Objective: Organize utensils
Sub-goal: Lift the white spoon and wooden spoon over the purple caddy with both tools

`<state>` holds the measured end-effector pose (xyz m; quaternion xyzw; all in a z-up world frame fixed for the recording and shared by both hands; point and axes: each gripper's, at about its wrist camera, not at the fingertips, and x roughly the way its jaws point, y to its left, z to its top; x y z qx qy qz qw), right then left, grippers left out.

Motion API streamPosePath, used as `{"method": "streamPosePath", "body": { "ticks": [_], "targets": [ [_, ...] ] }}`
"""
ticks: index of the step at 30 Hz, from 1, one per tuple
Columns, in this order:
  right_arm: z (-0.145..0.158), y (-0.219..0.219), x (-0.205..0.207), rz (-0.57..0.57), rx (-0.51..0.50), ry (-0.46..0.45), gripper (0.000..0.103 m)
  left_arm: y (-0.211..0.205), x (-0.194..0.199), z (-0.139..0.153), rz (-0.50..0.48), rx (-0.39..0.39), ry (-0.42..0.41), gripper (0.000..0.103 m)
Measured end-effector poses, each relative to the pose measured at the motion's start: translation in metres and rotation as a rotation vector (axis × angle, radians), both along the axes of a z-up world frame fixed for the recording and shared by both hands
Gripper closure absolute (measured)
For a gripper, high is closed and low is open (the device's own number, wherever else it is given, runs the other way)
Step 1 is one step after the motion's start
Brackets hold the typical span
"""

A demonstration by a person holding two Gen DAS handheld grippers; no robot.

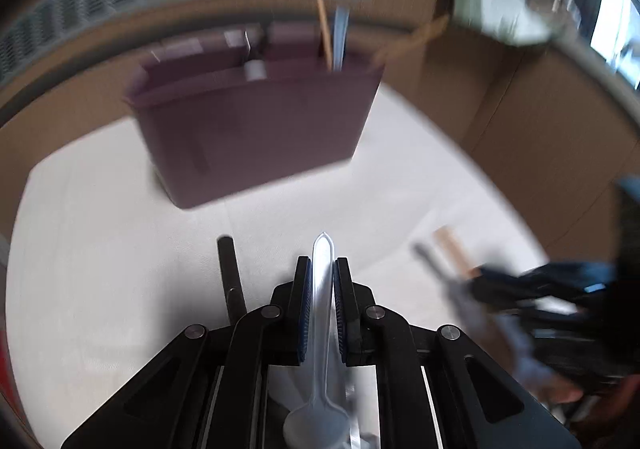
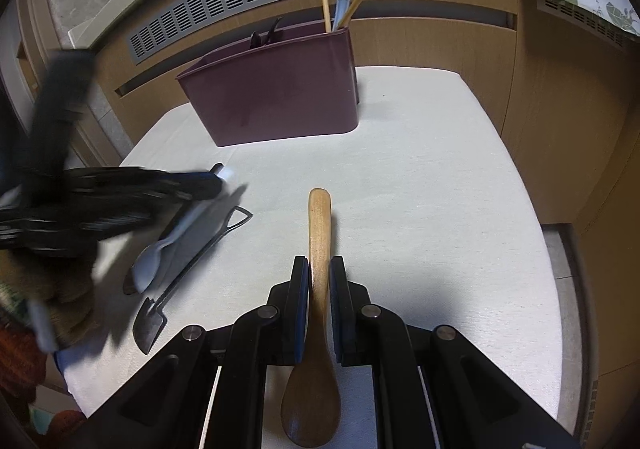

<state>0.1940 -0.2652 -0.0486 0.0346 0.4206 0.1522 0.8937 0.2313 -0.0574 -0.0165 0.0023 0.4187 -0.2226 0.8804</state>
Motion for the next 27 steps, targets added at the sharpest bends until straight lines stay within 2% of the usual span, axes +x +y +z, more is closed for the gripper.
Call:
{"method": "streamPosePath", "body": {
  "ticks": [1, 4, 7, 13, 22, 24, 26, 27],
  "targets": [
    [-0.001, 0.000, 0.001, -0.001, 0.001, 0.005, 0.094, 0.007, -0.013, 0.014, 0.022, -0.045, -0.043, 0.092],
    [-0.003, 0.002, 0.003, 0.005, 0.010, 0.016, 0.094, 0.022, -0.038, 0.038, 0.056, -0.116, -0.127, 0.092],
    [0.001, 0.003, 0.002, 0.005, 0.012, 0.003, 0.094, 0.028, -0.055, 0.050, 0.088, -0.140, -0.197, 0.092],
    [0.016, 0.008, -0.004, -0.002, -0.029, -0.059, 0.094, 0.040, -0.056, 0.058, 0.130, -0.167, -0.213, 0.092],
    [0.048, 0.007, 0.001, -0.019, -0.003, -0.147, 0.094, 0.049, -0.058, 0.077, 0.159, -0.185, -0.257, 0.092],
    [0.076, 0.006, 0.001, -0.023, 0.008, -0.224, 0.094, 0.052, -0.059, 0.099, 0.158, -0.187, -0.309, 0.092],
    [0.127, 0.006, -0.001, -0.021, 0.015, -0.375, 0.094, 0.056, -0.059, 0.125, 0.164, -0.190, -0.374, 0.092],
    [0.145, 0.007, -0.001, -0.020, 0.010, -0.417, 0.094, 0.058, -0.060, 0.142, 0.170, -0.195, -0.416, 0.092]
  ]
}}
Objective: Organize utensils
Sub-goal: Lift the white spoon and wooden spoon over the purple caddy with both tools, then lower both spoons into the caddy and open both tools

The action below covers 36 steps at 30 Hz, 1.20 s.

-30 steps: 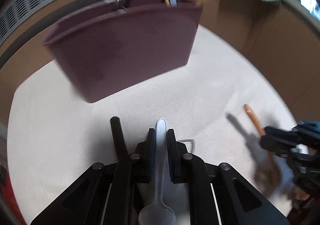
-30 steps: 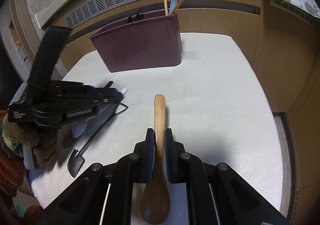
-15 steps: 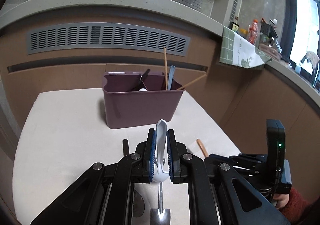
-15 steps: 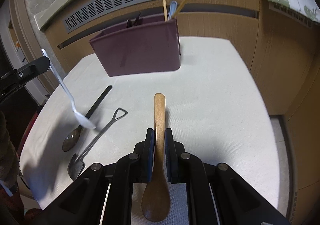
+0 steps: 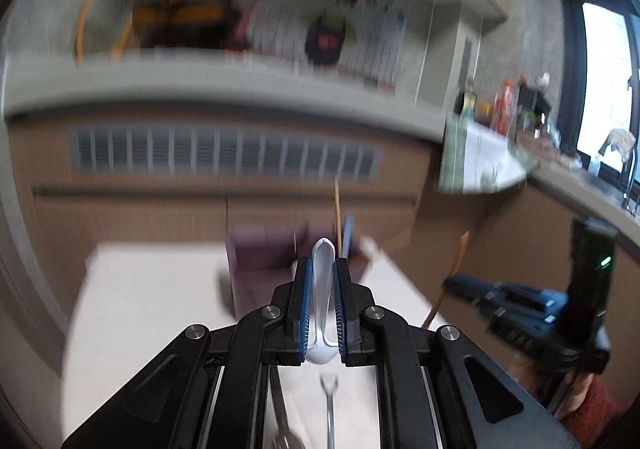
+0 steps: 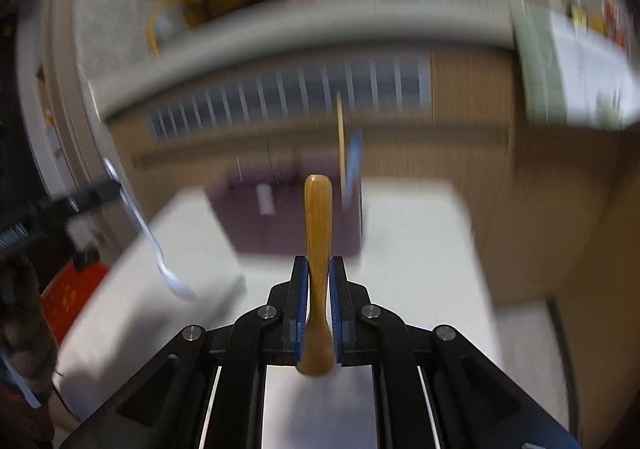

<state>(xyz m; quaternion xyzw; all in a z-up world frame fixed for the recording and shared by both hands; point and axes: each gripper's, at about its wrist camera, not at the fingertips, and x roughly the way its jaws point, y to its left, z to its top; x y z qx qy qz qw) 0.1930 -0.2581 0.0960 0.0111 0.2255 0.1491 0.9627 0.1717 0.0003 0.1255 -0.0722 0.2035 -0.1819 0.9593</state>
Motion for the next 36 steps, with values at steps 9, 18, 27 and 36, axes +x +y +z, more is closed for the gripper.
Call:
{"method": "streamPosePath", "body": {
  "ticks": [9, 18, 27, 36],
  "targets": [
    [0.123, 0.033, 0.051, -0.029, -0.064, -0.274, 0.094, 0.019, 0.065, 0.082, 0.047, -0.075, -0.111, 0.092],
    [0.072, 0.053, 0.119, -0.022, -0.044, -0.173, 0.094, 0.026, 0.134, 0.041, 0.079, -0.106, -0.001, 0.092],
    [0.005, 0.050, 0.156, 0.005, -0.042, 0.043, 0.092, 0.017, 0.179, -0.031, 0.006, -0.154, 0.182, 0.086],
    [-0.036, 0.026, 0.104, 0.016, -0.024, 0.137, 0.090, 0.027, 0.122, -0.059, 0.073, -0.105, 0.145, 0.058]
  ]
}}
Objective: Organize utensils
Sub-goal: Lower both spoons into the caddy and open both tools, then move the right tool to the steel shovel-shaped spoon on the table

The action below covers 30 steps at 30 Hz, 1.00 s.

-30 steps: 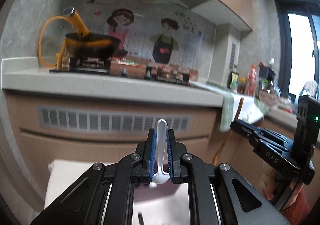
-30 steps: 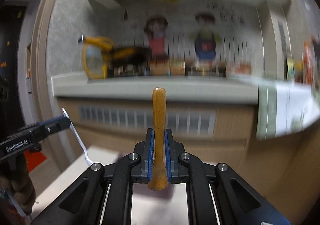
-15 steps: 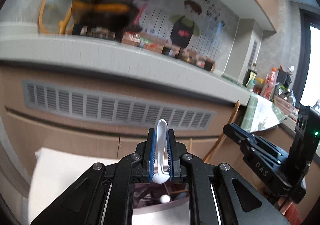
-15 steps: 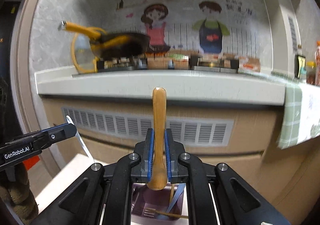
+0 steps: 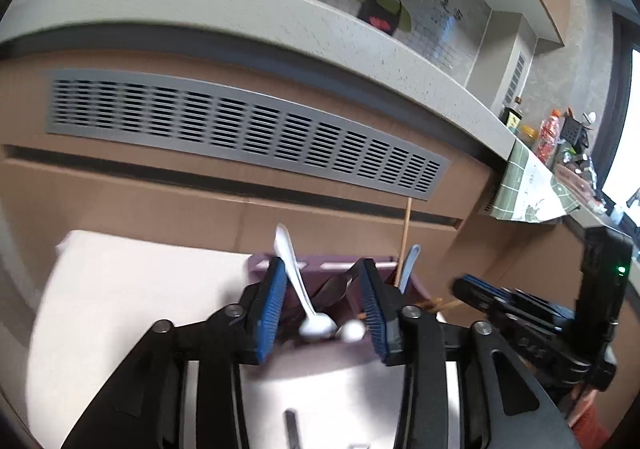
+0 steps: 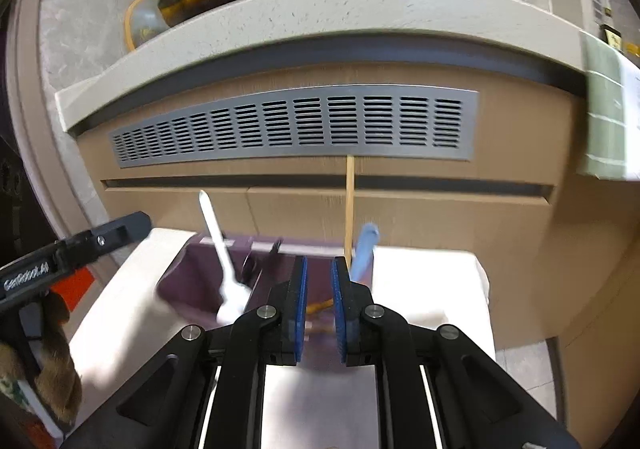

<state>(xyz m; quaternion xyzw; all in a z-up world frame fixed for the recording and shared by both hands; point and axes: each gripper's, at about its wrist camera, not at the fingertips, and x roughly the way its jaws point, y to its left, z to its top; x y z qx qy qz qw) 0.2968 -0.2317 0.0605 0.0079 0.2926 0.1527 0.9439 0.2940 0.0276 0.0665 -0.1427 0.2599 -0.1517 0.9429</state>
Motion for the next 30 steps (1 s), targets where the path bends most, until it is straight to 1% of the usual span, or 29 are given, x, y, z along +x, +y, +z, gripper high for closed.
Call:
{"method": "streamPosePath", "body": {
  "ticks": [3, 6, 9, 10, 11, 14, 16, 17, 19, 20, 21, 22, 23, 25, 26, 28, 30],
  "targets": [
    [-0.014, -0.002, -0.034, 0.042, -0.004, 0.045, 0.090, 0.006, -0.037, -0.012, 0.037, 0.051, 0.008, 0.056],
    [-0.032, 0.000, -0.064, 0.081, -0.017, 0.103, 0.090, 0.009, -0.069, -0.032, 0.053, 0.074, 0.071, 0.056],
    [-0.052, 0.004, -0.090, 0.106, -0.020, 0.150, 0.090, 0.014, -0.099, -0.054, 0.066, 0.059, 0.139, 0.056],
    [-0.058, 0.007, -0.097, 0.113, -0.017, 0.168, 0.090, 0.012, -0.109, -0.062, 0.066, 0.074, 0.163, 0.056],
    [-0.067, 0.011, -0.106, 0.123, -0.017, 0.192, 0.090, 0.010, -0.120, -0.069, 0.073, 0.105, 0.183, 0.056],
    [-0.089, 0.023, -0.124, 0.154, -0.047, 0.241, 0.090, 0.007, -0.146, -0.087, 0.137, 0.205, 0.213, 0.056],
    [-0.097, 0.026, -0.133, 0.154, -0.046, 0.256, 0.090, 0.010, -0.156, -0.098, 0.152, 0.219, 0.243, 0.056],
    [-0.102, 0.027, -0.136, 0.154, -0.033, 0.269, 0.090, 0.011, -0.158, -0.104, 0.145, 0.215, 0.261, 0.056],
    [-0.107, 0.027, -0.141, 0.164, 0.011, 0.292, 0.090, 0.012, -0.159, -0.112, 0.143, 0.233, 0.291, 0.056],
    [-0.108, 0.031, -0.144, 0.189, 0.032, 0.298, 0.090, 0.013, -0.160, -0.114, 0.147, 0.242, 0.294, 0.056],
    [-0.108, 0.037, -0.148, 0.224, 0.030, 0.291, 0.090, 0.013, -0.160, -0.115, 0.147, 0.244, 0.296, 0.056],
    [-0.106, 0.042, -0.151, 0.242, 0.014, 0.283, 0.090, 0.014, -0.158, -0.115, 0.147, 0.243, 0.299, 0.056],
    [-0.106, 0.053, -0.157, 0.263, -0.031, 0.263, 0.090, 0.014, -0.157, -0.115, 0.148, 0.241, 0.301, 0.056],
    [-0.106, 0.076, -0.171, 0.320, -0.138, 0.211, 0.090, 0.014, -0.158, -0.117, 0.150, 0.243, 0.305, 0.056],
    [-0.107, 0.090, -0.182, 0.369, -0.198, 0.178, 0.090, 0.013, -0.156, -0.118, 0.150, 0.246, 0.308, 0.056],
    [-0.112, 0.106, -0.192, 0.434, -0.232, 0.167, 0.090, 0.014, -0.156, -0.116, 0.156, 0.247, 0.308, 0.056],
    [-0.117, 0.115, -0.195, 0.477, -0.238, 0.188, 0.090, 0.015, -0.154, -0.114, 0.162, 0.245, 0.309, 0.056]
  ]
}}
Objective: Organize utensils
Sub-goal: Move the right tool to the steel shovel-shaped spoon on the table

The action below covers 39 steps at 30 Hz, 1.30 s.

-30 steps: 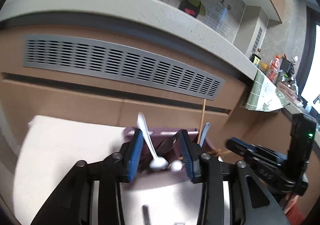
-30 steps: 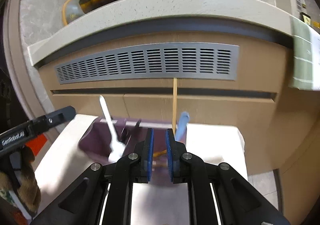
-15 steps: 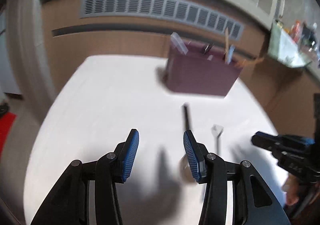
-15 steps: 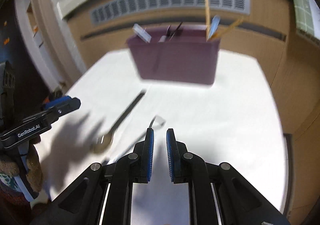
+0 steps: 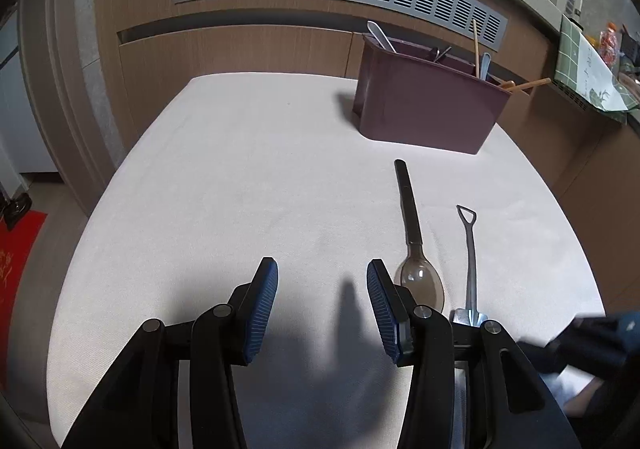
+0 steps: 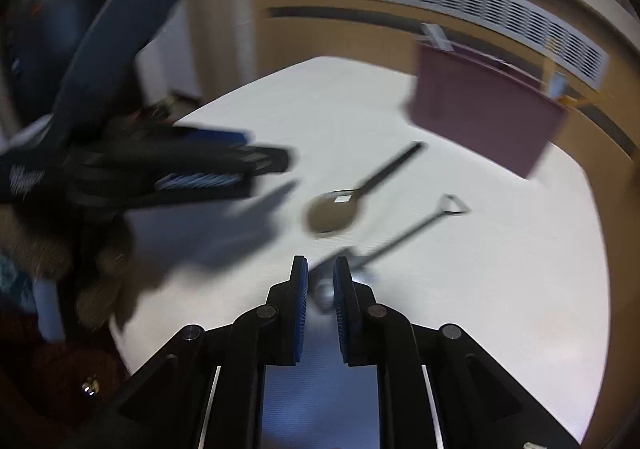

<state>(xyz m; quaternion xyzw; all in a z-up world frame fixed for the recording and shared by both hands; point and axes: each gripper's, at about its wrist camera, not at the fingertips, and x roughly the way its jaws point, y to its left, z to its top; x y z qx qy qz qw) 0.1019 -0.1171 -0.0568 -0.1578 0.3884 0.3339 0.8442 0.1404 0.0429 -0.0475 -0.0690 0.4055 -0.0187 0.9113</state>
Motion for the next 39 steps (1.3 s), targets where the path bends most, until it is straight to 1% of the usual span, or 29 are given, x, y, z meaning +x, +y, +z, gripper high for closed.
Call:
{"method": "streamPosePath", "body": {
  "ticks": [3, 4, 6, 8, 9, 10, 12, 14, 15, 19, 20, 21, 23, 25, 26, 28, 29, 31, 33, 35, 39],
  "targets": [
    [-0.009, 0.006, 0.003, 0.007, -0.048, 0.019, 0.090, 0.003, 0.000, 0.000, 0.007, 0.001, 0.004, 0.056],
    [-0.010, 0.005, 0.003, 0.001, -0.063, 0.010, 0.094, 0.004, 0.000, -0.001, 0.007, 0.000, 0.007, 0.056],
    [-0.008, 0.002, 0.005, -0.015, -0.086, -0.019, 0.094, 0.003, 0.001, -0.002, 0.010, -0.004, 0.014, 0.056],
    [-0.008, -0.005, 0.008, -0.079, -0.169, -0.099, 0.092, 0.003, 0.002, -0.003, 0.008, -0.007, 0.023, 0.056],
    [-0.009, -0.008, 0.009, -0.097, -0.182, -0.116, 0.092, 0.003, 0.003, -0.004, 0.007, -0.009, 0.027, 0.056],
    [-0.009, -0.015, 0.014, -0.127, -0.201, -0.120, 0.092, 0.003, 0.003, -0.004, 0.004, -0.012, 0.033, 0.056],
    [-0.013, -0.035, 0.030, -0.198, -0.204, -0.074, 0.092, 0.002, 0.002, -0.005, 0.002, -0.014, 0.038, 0.056],
    [-0.011, -0.057, 0.040, -0.251, -0.123, -0.013, 0.091, 0.003, 0.003, -0.005, 0.001, -0.016, 0.042, 0.056],
    [-0.009, -0.071, 0.047, -0.283, -0.062, 0.043, 0.090, 0.003, 0.003, -0.005, 0.001, -0.016, 0.044, 0.056],
    [-0.006, -0.097, 0.062, -0.318, 0.142, 0.206, 0.088, 0.003, 0.004, -0.005, 0.007, -0.018, 0.050, 0.056],
    [-0.005, -0.099, 0.068, -0.318, 0.204, 0.253, 0.088, 0.003, 0.004, -0.005, 0.008, -0.016, 0.050, 0.056],
    [-0.004, -0.098, 0.073, -0.320, 0.242, 0.282, 0.087, 0.003, 0.004, -0.005, 0.009, -0.016, 0.048, 0.056],
    [-0.003, -0.092, 0.081, -0.327, 0.304, 0.322, 0.087, 0.005, 0.004, -0.004, 0.016, -0.014, 0.044, 0.056],
    [-0.003, -0.078, 0.092, -0.334, 0.328, 0.343, 0.087, 0.008, 0.003, -0.002, 0.028, -0.011, 0.037, 0.056],
    [-0.003, -0.072, 0.094, -0.338, 0.323, 0.347, 0.087, 0.010, 0.003, -0.002, 0.032, -0.010, 0.036, 0.056],
    [-0.007, -0.055, 0.103, -0.354, 0.274, 0.356, 0.087, 0.012, 0.002, -0.002, 0.036, -0.009, 0.036, 0.056],
    [-0.010, -0.046, 0.106, -0.363, 0.230, 0.355, 0.087, 0.013, 0.001, -0.002, 0.036, -0.008, 0.036, 0.056],
    [-0.007, -0.033, 0.103, -0.361, 0.169, 0.282, 0.088, 0.014, 0.001, -0.004, 0.039, -0.008, 0.039, 0.056],
    [-0.006, -0.023, 0.097, -0.329, 0.084, 0.223, 0.088, 0.015, 0.000, -0.006, 0.041, -0.012, 0.044, 0.056],
    [-0.005, -0.020, 0.090, -0.301, 0.040, 0.181, 0.088, 0.015, 0.001, -0.007, 0.041, -0.018, 0.049, 0.056],
    [-0.004, -0.040, 0.084, -0.283, 0.021, 0.153, 0.092, 0.011, 0.000, -0.008, 0.021, -0.028, 0.051, 0.056]
  ]
}}
